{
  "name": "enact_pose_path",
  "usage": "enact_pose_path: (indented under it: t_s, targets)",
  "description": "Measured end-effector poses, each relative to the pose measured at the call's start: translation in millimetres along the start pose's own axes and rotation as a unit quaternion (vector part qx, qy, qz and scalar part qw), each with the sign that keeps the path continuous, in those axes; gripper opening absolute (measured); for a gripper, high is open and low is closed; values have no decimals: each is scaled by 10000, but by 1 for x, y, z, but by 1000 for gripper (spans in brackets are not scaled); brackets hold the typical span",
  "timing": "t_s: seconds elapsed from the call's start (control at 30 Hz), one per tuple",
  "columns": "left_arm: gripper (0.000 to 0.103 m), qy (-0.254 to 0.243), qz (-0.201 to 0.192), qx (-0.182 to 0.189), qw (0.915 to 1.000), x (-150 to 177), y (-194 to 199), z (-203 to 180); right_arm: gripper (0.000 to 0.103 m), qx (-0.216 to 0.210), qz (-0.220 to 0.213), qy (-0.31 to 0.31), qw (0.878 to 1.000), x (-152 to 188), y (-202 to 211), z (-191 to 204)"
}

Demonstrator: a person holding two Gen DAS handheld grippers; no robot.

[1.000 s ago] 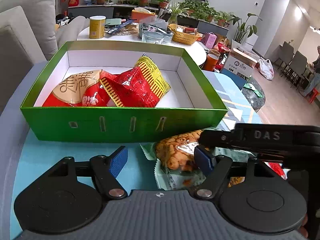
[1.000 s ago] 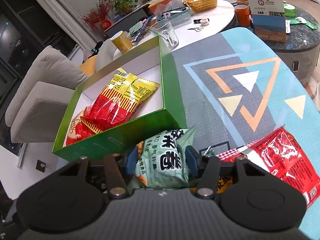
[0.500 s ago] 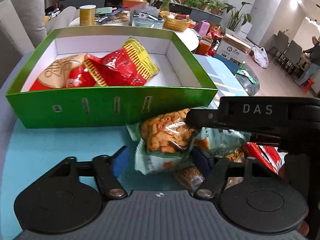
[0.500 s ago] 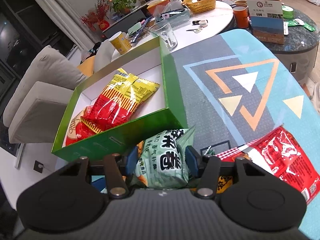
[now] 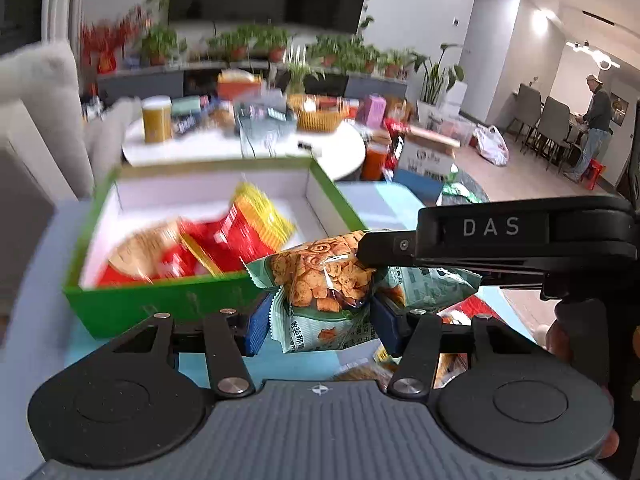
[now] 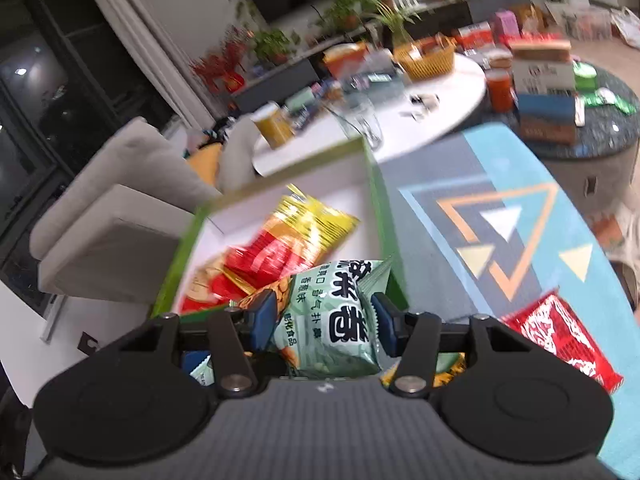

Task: Organize snacks
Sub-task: 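Lift the green cracker bag with the right tool toward the box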

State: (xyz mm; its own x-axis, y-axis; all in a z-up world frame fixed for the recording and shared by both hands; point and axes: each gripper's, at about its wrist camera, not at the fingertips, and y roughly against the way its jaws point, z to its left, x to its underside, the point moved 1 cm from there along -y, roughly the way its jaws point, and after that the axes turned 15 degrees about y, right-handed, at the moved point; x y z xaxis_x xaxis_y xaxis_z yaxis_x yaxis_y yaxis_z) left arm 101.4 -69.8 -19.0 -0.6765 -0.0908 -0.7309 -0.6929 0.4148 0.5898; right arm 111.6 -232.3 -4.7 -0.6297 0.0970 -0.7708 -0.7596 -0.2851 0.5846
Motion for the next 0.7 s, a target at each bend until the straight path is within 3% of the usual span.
enact_pose_path:
  t_s: [0.37,0.7]
  targets:
    - [51,-186,-608,-339,9974,-41,35,23,41,-394,-394,80,9984,-36,-9,43]
    - [51,-148,-795,-659,9945,-79,25,68,41,-601,-490,246,9967,-64,-51,75]
